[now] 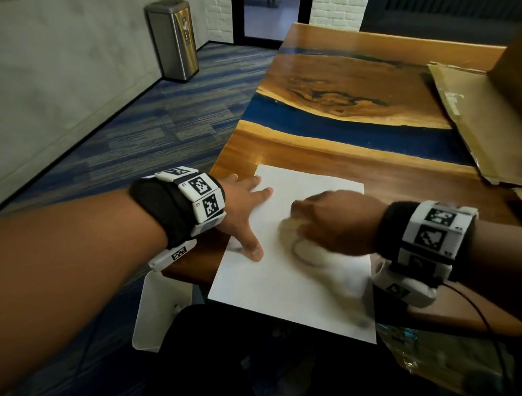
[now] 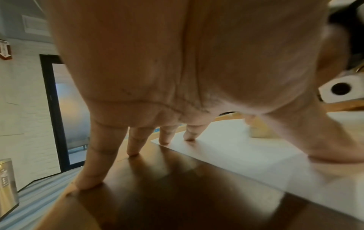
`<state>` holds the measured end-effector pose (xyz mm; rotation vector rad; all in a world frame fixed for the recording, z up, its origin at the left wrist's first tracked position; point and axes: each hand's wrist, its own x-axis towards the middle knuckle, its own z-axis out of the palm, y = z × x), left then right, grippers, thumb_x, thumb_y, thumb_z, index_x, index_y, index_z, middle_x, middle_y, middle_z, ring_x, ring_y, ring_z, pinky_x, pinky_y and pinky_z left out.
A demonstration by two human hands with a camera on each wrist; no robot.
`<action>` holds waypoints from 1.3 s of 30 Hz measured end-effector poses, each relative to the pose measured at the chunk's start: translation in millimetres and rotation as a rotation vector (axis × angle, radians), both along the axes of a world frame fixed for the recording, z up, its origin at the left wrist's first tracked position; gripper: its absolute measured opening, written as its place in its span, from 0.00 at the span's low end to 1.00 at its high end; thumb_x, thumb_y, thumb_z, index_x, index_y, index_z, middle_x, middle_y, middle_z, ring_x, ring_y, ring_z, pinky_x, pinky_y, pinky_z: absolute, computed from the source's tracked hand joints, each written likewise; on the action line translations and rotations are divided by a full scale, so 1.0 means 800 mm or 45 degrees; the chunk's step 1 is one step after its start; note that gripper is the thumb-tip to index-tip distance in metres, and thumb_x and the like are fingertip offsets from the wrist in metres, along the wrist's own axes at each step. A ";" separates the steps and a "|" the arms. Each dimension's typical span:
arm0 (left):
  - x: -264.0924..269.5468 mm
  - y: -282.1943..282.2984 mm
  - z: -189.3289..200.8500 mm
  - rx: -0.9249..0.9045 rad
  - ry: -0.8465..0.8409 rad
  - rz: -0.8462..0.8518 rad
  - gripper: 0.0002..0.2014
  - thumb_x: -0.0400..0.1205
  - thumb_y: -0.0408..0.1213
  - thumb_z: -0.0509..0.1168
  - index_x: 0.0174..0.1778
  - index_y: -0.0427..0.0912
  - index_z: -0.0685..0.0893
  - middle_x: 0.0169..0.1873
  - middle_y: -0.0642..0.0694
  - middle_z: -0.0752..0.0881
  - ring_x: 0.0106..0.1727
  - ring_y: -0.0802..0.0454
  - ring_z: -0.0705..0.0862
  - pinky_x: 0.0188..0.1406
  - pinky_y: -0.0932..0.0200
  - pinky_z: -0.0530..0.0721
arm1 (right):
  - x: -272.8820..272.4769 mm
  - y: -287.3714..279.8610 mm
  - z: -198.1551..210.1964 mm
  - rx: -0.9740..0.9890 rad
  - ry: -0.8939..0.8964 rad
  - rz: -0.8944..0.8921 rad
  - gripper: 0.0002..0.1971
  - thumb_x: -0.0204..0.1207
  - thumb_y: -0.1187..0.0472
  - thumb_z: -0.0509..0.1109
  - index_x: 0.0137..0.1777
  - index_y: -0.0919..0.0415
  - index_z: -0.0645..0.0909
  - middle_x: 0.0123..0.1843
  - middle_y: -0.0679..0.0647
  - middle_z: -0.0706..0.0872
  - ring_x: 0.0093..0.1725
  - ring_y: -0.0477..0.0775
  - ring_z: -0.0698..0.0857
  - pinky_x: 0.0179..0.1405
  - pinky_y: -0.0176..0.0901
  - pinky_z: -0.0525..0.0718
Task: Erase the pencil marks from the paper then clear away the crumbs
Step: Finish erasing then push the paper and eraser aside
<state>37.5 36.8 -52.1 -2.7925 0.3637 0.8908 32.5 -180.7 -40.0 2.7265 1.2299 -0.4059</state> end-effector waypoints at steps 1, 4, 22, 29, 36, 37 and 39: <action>-0.001 -0.001 -0.002 0.000 0.007 0.007 0.72 0.55 0.81 0.70 0.86 0.60 0.33 0.88 0.52 0.35 0.88 0.35 0.41 0.82 0.27 0.55 | -0.018 0.008 -0.001 0.051 0.054 0.132 0.15 0.86 0.46 0.57 0.65 0.52 0.75 0.54 0.53 0.85 0.47 0.59 0.85 0.47 0.57 0.87; -0.004 -0.002 -0.003 0.004 0.004 0.013 0.74 0.53 0.82 0.71 0.85 0.60 0.31 0.88 0.50 0.34 0.87 0.32 0.40 0.82 0.26 0.54 | -0.030 0.014 -0.003 0.023 0.073 0.241 0.15 0.85 0.46 0.57 0.66 0.50 0.74 0.54 0.53 0.85 0.47 0.60 0.85 0.47 0.57 0.86; -0.005 -0.022 0.018 0.096 0.088 0.004 0.66 0.59 0.78 0.72 0.80 0.75 0.30 0.87 0.43 0.33 0.86 0.25 0.43 0.77 0.22 0.55 | -0.058 -0.035 0.011 -0.099 0.207 0.376 0.17 0.86 0.43 0.56 0.70 0.47 0.71 0.59 0.46 0.82 0.51 0.52 0.85 0.51 0.51 0.87; 0.000 -0.021 0.022 0.159 0.011 -0.038 0.66 0.61 0.76 0.74 0.85 0.67 0.35 0.88 0.41 0.38 0.86 0.30 0.49 0.79 0.29 0.63 | 0.007 -0.071 0.009 -0.145 0.072 -0.140 0.13 0.86 0.45 0.58 0.66 0.45 0.74 0.54 0.48 0.86 0.48 0.50 0.83 0.49 0.48 0.84; -0.012 -0.028 0.010 0.068 0.012 -0.049 0.71 0.60 0.79 0.71 0.87 0.55 0.35 0.88 0.44 0.38 0.88 0.37 0.48 0.83 0.35 0.59 | -0.018 -0.067 0.010 -0.093 0.122 -0.047 0.11 0.86 0.45 0.58 0.63 0.45 0.73 0.52 0.46 0.85 0.46 0.50 0.84 0.48 0.51 0.87; -0.013 -0.025 0.008 0.059 0.004 -0.053 0.71 0.59 0.79 0.71 0.87 0.55 0.34 0.88 0.44 0.38 0.88 0.38 0.47 0.83 0.34 0.59 | -0.031 -0.064 0.012 -0.064 0.191 0.054 0.11 0.86 0.44 0.58 0.63 0.44 0.73 0.52 0.44 0.84 0.47 0.48 0.84 0.49 0.49 0.87; -0.015 -0.022 0.006 0.053 -0.002 -0.059 0.71 0.60 0.79 0.70 0.87 0.56 0.34 0.88 0.45 0.37 0.88 0.38 0.46 0.83 0.34 0.58 | -0.054 -0.057 0.009 -0.037 0.335 0.217 0.11 0.85 0.43 0.58 0.64 0.41 0.72 0.54 0.42 0.83 0.48 0.46 0.83 0.49 0.48 0.85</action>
